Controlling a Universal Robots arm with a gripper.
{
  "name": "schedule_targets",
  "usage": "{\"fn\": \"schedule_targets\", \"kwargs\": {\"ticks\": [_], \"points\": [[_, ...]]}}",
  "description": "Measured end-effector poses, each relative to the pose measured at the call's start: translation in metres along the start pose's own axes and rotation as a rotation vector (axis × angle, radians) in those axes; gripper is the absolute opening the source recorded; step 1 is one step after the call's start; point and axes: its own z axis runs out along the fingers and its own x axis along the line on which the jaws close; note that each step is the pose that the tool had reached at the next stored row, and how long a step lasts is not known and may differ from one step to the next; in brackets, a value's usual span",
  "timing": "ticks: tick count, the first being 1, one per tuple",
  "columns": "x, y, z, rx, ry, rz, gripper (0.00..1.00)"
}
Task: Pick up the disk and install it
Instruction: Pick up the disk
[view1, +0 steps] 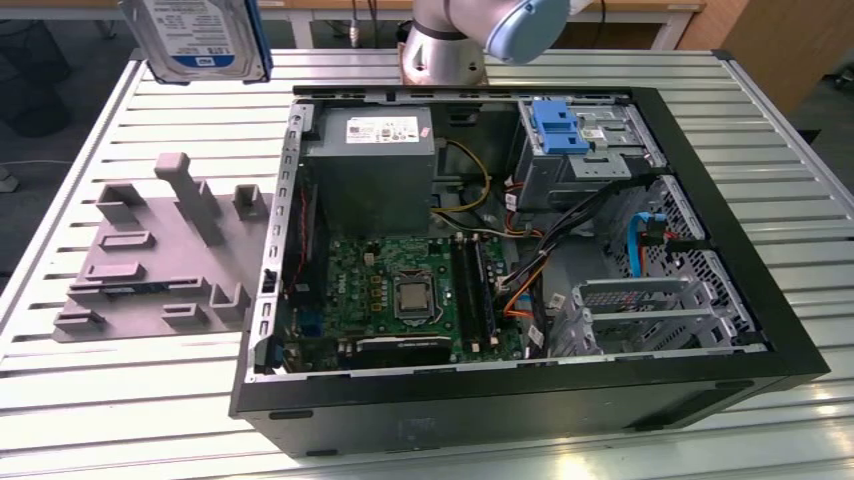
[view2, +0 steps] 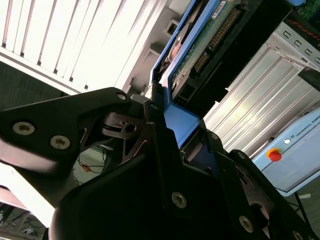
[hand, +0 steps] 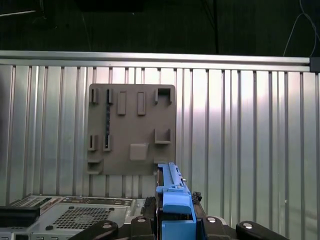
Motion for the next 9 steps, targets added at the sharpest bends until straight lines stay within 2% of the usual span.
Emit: {"fn": "schedule_targets", "kwargs": {"ticks": [9], "points": [[0.0001, -0.0328, -0.0011, -0.0002, 0.0001, 0.0, 0.36]]}}
